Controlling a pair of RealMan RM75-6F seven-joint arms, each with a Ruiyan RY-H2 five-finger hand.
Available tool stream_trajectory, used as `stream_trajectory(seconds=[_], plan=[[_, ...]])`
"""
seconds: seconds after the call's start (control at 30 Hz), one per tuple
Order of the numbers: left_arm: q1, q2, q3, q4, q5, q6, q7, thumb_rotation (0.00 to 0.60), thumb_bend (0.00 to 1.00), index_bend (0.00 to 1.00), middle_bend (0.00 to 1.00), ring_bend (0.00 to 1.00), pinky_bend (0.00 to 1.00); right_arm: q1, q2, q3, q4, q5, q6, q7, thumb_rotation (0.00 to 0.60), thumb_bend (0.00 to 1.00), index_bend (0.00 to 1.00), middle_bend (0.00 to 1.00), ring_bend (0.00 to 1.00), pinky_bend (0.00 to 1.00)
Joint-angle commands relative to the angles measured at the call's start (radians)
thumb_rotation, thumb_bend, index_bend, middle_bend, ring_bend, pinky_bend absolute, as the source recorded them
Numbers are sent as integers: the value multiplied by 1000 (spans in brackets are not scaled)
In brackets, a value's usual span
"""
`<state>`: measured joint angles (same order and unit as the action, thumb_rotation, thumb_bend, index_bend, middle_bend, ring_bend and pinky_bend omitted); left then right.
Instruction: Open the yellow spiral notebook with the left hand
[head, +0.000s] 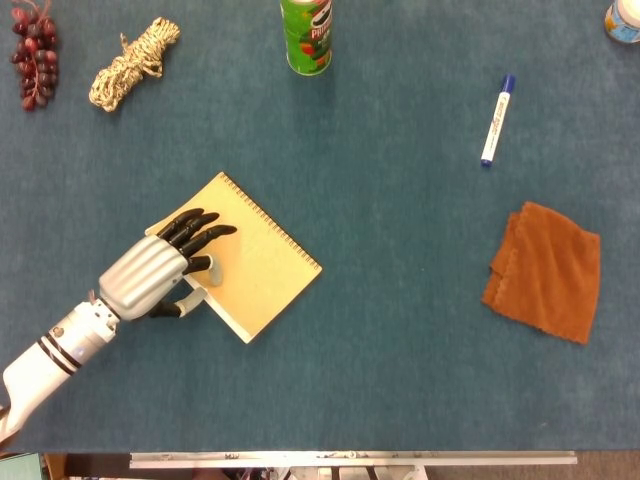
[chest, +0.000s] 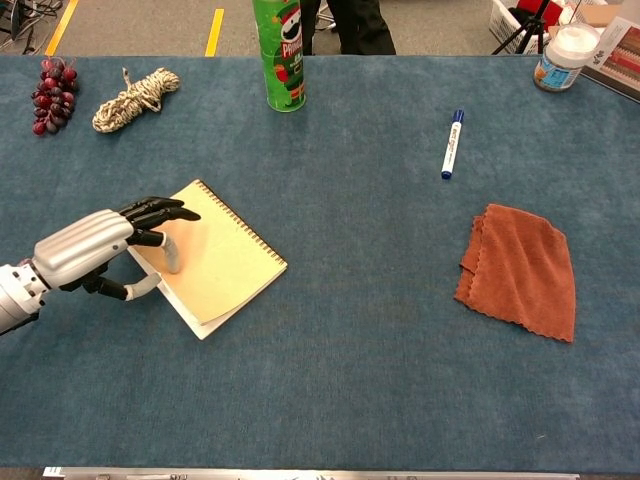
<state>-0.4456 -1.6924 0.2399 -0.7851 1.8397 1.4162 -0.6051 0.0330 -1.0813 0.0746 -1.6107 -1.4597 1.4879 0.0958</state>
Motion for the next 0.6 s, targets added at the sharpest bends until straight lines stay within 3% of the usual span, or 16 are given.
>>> stream_trajectory(seconds=[0.03, 0.27, 0.6], plan=[[-9, 23, -7, -59, -20, -27, -18, 600, 498, 677, 171, 0, 0, 0, -1, 0, 1, 0, 0, 0, 600, 332, 253, 257, 212, 288], [-19, 58, -15, -114, -33, -42, -12, 600, 500, 759, 232, 0, 0, -2, -1, 1, 3, -1, 5, 3, 600, 332, 253, 257, 213, 288], [-5, 183, -23, -155, -52, 2, -24, 600, 498, 756, 232, 0, 0, -4, -1, 1, -6, -4, 9, -5, 600, 331, 253, 257, 213, 288]])
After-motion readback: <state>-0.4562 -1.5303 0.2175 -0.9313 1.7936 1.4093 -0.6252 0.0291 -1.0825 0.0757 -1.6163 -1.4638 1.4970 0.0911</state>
